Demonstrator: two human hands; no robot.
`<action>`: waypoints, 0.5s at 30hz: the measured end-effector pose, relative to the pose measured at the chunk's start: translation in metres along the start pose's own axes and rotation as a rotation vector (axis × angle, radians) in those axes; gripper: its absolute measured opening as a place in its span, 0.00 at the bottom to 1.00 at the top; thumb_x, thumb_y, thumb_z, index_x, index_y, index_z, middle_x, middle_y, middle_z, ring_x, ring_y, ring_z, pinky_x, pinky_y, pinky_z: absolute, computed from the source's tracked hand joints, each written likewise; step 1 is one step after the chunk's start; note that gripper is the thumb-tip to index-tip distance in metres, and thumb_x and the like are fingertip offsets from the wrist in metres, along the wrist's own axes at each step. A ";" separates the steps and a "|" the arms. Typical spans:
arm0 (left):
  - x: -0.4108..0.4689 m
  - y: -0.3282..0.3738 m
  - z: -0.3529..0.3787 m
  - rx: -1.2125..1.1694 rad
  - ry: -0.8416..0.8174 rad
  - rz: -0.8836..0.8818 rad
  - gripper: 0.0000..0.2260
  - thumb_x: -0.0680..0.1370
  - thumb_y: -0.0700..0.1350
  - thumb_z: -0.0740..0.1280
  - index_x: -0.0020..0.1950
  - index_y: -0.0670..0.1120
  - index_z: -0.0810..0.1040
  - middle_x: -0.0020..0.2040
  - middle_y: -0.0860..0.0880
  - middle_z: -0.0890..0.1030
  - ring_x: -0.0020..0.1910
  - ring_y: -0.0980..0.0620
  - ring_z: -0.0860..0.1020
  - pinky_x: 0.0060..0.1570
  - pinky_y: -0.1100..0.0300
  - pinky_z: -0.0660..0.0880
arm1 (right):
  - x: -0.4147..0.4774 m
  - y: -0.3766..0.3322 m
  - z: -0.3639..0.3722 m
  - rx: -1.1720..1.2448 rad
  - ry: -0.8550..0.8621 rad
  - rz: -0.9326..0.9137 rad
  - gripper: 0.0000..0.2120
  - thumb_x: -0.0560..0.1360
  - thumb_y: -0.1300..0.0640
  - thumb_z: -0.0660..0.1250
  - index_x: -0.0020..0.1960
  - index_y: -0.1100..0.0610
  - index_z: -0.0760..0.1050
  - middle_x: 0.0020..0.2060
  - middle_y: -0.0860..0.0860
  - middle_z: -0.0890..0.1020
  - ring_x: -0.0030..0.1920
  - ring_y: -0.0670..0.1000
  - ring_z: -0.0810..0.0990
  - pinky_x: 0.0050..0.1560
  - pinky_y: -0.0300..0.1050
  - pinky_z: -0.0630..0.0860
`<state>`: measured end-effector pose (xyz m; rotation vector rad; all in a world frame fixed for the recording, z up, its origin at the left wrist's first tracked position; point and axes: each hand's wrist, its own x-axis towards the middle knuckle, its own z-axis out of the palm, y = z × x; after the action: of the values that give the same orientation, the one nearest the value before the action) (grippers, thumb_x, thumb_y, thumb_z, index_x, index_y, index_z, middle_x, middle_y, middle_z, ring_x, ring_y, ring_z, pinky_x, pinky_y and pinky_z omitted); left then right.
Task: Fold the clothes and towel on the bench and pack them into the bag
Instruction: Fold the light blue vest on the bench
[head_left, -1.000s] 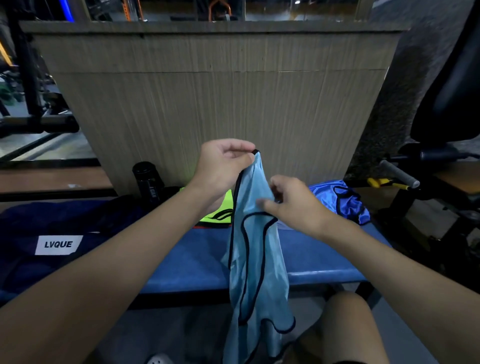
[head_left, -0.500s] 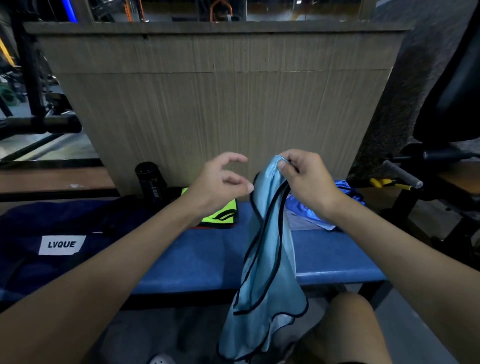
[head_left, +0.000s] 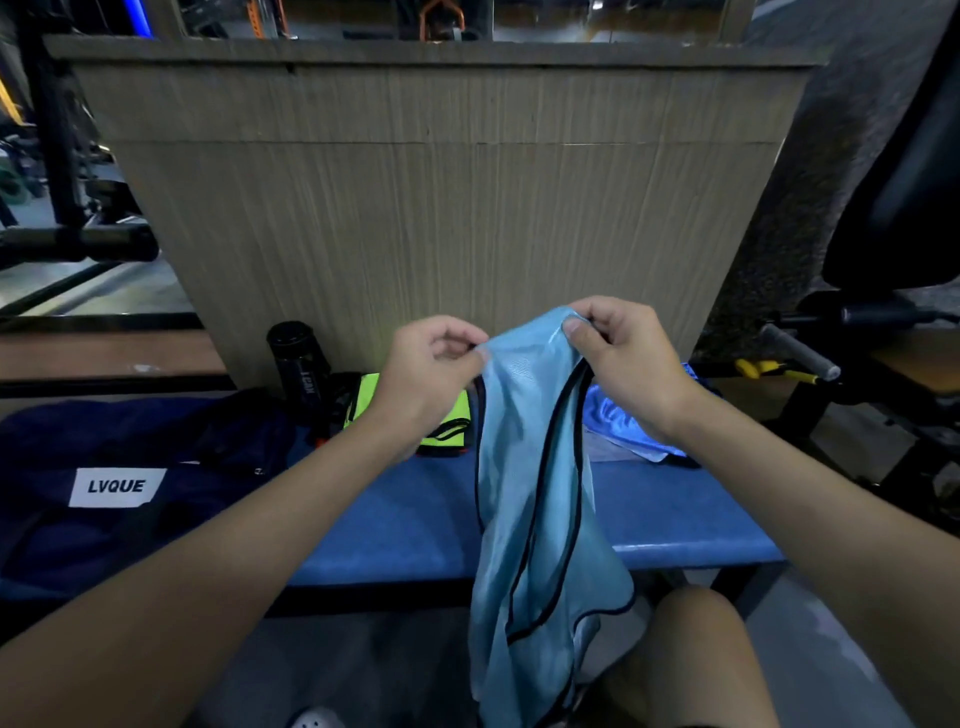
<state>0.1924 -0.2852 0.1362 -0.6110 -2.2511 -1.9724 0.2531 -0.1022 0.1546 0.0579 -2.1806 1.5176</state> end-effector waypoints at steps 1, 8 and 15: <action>0.003 0.003 -0.003 -0.034 0.018 0.024 0.09 0.76 0.33 0.71 0.43 0.47 0.80 0.37 0.49 0.81 0.35 0.57 0.78 0.42 0.57 0.79 | 0.002 0.002 -0.002 -0.011 0.021 -0.002 0.10 0.81 0.64 0.61 0.45 0.58 0.79 0.40 0.56 0.83 0.40 0.49 0.78 0.46 0.51 0.77; 0.008 0.019 -0.013 0.033 -0.111 0.154 0.08 0.78 0.33 0.68 0.50 0.44 0.83 0.44 0.50 0.84 0.43 0.60 0.81 0.47 0.67 0.76 | 0.009 0.011 -0.005 -0.156 0.052 0.036 0.11 0.81 0.57 0.64 0.45 0.63 0.78 0.36 0.53 0.76 0.37 0.49 0.71 0.38 0.43 0.69; 0.007 0.017 -0.024 0.262 -0.288 0.167 0.14 0.74 0.33 0.73 0.59 0.43 0.81 0.49 0.53 0.84 0.47 0.60 0.83 0.51 0.66 0.77 | 0.007 0.010 -0.002 -0.104 0.009 0.067 0.09 0.80 0.57 0.65 0.44 0.59 0.78 0.35 0.50 0.75 0.36 0.44 0.70 0.38 0.37 0.68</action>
<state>0.1876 -0.3049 0.1583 -1.0657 -2.4663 -1.5630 0.2444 -0.0946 0.1489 -0.0561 -2.2714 1.4346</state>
